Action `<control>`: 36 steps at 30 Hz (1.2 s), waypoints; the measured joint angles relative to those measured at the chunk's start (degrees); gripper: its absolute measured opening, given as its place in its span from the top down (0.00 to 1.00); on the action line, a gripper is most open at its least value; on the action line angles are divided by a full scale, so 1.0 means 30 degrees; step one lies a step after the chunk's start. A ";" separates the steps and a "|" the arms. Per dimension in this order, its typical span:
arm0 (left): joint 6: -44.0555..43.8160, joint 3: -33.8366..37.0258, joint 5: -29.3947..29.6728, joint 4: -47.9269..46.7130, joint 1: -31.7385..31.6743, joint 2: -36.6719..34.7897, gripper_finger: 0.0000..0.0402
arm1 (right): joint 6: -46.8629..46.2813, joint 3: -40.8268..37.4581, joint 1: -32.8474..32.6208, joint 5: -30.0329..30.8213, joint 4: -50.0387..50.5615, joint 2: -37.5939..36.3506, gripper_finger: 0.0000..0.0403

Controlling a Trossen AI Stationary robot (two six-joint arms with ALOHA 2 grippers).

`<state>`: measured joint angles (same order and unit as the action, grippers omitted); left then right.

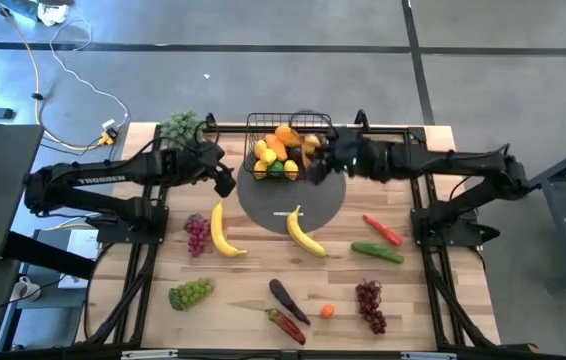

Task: Build produce basket
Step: Put the yellow mango into the black wire basket

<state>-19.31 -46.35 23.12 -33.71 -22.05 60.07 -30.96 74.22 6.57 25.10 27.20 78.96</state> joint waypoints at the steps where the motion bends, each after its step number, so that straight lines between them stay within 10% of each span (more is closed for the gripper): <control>1: -0.0015 0.0000 0.0000 0.0150 -0.0207 0.0000 0.38 | 0.0987 0.0000 0.0556 -0.0453 -0.0738 0.0000 0.62; 16: -0.2021 0.0000 -0.0001 0.1057 -0.2232 0.0000 0.38 | 0.9022 0.0015 0.6539 -0.4908 -0.4263 0.1747 0.61; 36: -0.4014 0.0000 -0.0657 0.1185 -0.2556 0.0000 0.38 | 1.5047 -0.0015 0.7694 -0.7519 -0.6357 0.8768 0.61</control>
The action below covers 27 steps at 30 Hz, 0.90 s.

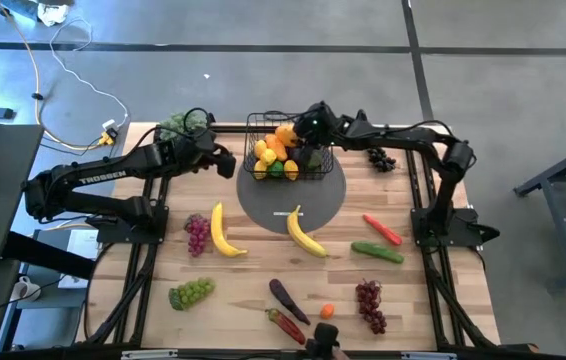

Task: Build produce basket
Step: Put the yellow mango into the black wire basket, then put the yellow banana into the black wire basket

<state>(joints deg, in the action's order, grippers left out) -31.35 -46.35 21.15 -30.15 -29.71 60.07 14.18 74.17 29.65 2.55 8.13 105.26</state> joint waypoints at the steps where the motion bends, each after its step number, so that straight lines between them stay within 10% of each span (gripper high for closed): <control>1: 0.0000 0.0000 -0.0226 0.0000 0.0000 0.0000 0.38 | 0.0014 0.0000 0.0000 0.0000 -0.0044 0.0189 0.61; 27: -0.1534 0.0000 -0.3934 -0.0263 0.0066 0.0000 0.25 | -0.0546 0.0000 -0.0029 0.2395 -0.0356 0.0100 0.30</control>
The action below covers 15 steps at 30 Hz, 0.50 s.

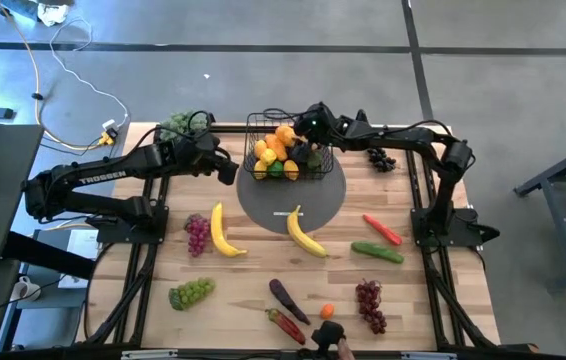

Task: Build produce basket
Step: Put the yellow banana into the black wire basket

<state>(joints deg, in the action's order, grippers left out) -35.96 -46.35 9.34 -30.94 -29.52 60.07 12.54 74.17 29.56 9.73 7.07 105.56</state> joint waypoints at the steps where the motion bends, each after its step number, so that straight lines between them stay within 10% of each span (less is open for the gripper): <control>1: -0.0473 0.0000 0.0022 -0.0138 -0.0007 0.0000 0.24 | -0.0210 0.0000 0.0000 0.0026 0.0039 -0.0136 0.30; 15: -0.7348 0.0000 -0.1261 -0.3666 0.0844 0.0000 0.24 | -0.0774 0.0007 -0.0044 0.0803 0.0358 -0.2106 0.30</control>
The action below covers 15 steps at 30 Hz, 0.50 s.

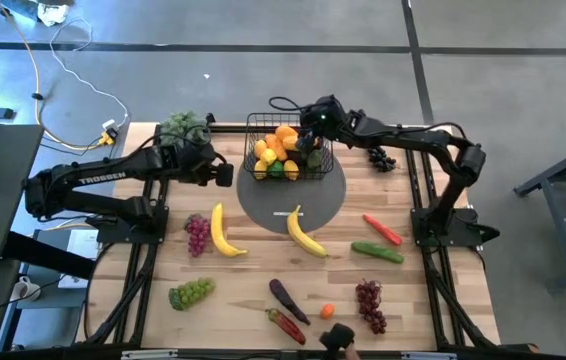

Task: Build produce basket
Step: Put the yellow banana into the black wire basket

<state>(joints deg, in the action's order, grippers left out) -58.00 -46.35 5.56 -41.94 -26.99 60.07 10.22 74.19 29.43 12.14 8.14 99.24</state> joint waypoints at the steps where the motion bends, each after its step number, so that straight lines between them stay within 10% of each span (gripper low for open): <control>1: -0.0271 0.0000 0.0000 -0.0158 0.0221 0.0000 0.24 | -0.0180 0.0000 -0.0043 0.0073 0.0051 -0.0145 0.30; 15: -0.4407 0.0000 0.0173 -0.2755 0.4393 0.0000 0.24 | -0.3506 0.0000 -0.1949 0.0485 0.4601 -0.1632 0.30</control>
<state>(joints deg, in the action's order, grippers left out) -71.22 -46.35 6.08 -50.20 -13.81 60.07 -0.30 74.19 23.58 13.59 21.94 94.35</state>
